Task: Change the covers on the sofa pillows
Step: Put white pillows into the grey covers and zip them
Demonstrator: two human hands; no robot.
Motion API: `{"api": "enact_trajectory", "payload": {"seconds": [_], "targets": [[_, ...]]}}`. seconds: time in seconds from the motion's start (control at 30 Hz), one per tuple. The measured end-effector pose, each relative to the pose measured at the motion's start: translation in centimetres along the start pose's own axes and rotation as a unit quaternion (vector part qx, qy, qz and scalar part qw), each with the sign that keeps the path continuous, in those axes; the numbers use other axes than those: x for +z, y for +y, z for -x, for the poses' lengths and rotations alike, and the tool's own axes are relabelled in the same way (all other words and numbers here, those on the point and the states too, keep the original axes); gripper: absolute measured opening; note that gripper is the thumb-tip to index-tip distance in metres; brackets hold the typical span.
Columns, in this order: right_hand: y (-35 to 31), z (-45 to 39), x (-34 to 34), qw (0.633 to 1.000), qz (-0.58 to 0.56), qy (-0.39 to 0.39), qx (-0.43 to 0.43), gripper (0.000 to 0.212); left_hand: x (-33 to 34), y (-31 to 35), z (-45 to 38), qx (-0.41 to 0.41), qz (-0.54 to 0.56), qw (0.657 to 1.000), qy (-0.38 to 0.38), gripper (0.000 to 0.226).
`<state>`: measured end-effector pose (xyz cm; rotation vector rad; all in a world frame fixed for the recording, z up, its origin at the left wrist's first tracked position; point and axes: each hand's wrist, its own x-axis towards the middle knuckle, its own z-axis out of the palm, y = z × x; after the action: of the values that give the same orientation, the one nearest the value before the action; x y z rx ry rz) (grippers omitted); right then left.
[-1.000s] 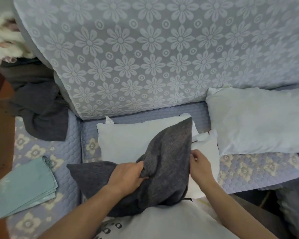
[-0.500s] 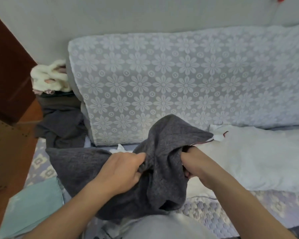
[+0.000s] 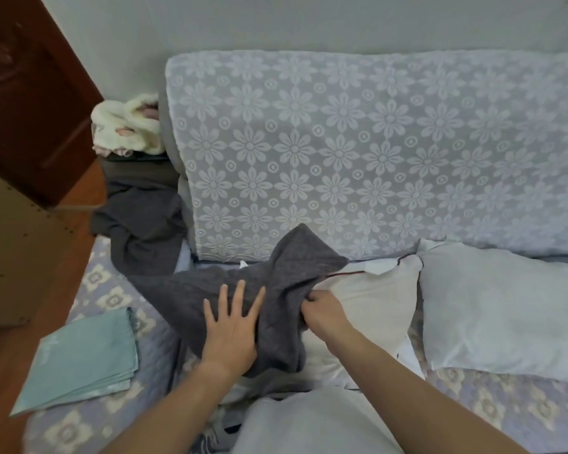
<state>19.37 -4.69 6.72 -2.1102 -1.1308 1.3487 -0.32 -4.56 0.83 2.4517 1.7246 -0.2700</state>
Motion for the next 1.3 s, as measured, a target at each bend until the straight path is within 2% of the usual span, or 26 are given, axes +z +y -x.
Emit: {"api": "enact_trajectory", "payload": {"seconds": [0.07, 0.17, 0.23, 0.33, 0.5, 0.6, 0.67, 0.77, 0.83, 0.93, 1.03, 1.07, 1.2, 1.3], "targets": [[0.4, 0.2, 0.2, 0.999, 0.034, 0.037, 0.000, 0.026, -0.1, 1.1, 0.2, 0.018, -0.004, 0.999, -0.032, 0.085], [0.9, 0.4, 0.4, 0.997, 0.012, 0.076, -0.005, 0.010, -1.1, 1.5, 0.2, 0.069, -0.026, 0.997, -0.004, 0.056], [0.8, 0.5, 0.4, 0.997, -0.044, 0.063, 0.010, 0.012, -0.9, 0.6, -0.5, 0.122, -0.032, 0.991, 0.043, 0.045], [0.2, 0.4, 0.7, 0.994, -0.081, 0.032, 0.061, 0.022, -1.0, -0.9, -1.2, 0.193, -0.039, 0.979, 0.048, 0.041], [-0.5, 0.2, -0.4, 0.982, -0.130, -0.018, 0.139, 0.027, -0.9, -0.5, -0.8, 0.201, -0.054, 0.978, 0.015, 0.043], [-0.2, 0.5, -0.8, 0.986, -0.114, -0.058, 0.103, 0.021, -0.6, -0.5, -0.4, 0.186, -0.060, 0.981, 0.009, 0.047], [0.0, 0.8, -0.5, 0.992, -0.089, -0.049, 0.076, 0.021, -0.4, -0.5, -0.2, 0.173, -0.065, 0.983, 0.009, 0.054], [0.1, 1.1, -1.3, 0.998, -0.035, 0.046, 0.032, 0.019, -0.2, -0.8, -0.1, 0.113, -0.029, 0.993, -0.002, 0.088], [0.5, 1.2, -3.4, 0.993, -0.002, 0.113, 0.014, 0.016, 0.2, -1.2, -0.1, 0.090, -0.004, 0.996, 0.011, 0.099], [2.7, 1.6, -7.2, 0.985, 0.038, 0.168, 0.025, 0.022, 0.5, -1.8, -0.1, 0.085, 0.010, 0.996, 0.017, 0.100], [5.4, 2.5, -7.6, 0.974, 0.090, 0.205, 0.020, 0.024, 0.3, -1.1, -0.5, 0.059, 0.020, 0.998, -0.006, 0.098], [6.1, 2.9, -6.9, 0.970, 0.118, 0.213, -0.002, 0.025, 0.2, -0.7, -0.6, 0.044, 0.024, 0.999, -0.011, 0.098], [8.9, 5.2, -2.6, 0.942, 0.190, 0.193, -0.197, 0.015, 0.1, 0.0, -0.9, -0.009, 0.011, 0.999, -0.046, 0.100], [10.3, 4.4, -1.9, 0.936, 0.180, 0.195, -0.231, 0.006, -0.8, 0.7, -0.6, 0.005, 0.009, 0.998, -0.067, 0.108]]}}
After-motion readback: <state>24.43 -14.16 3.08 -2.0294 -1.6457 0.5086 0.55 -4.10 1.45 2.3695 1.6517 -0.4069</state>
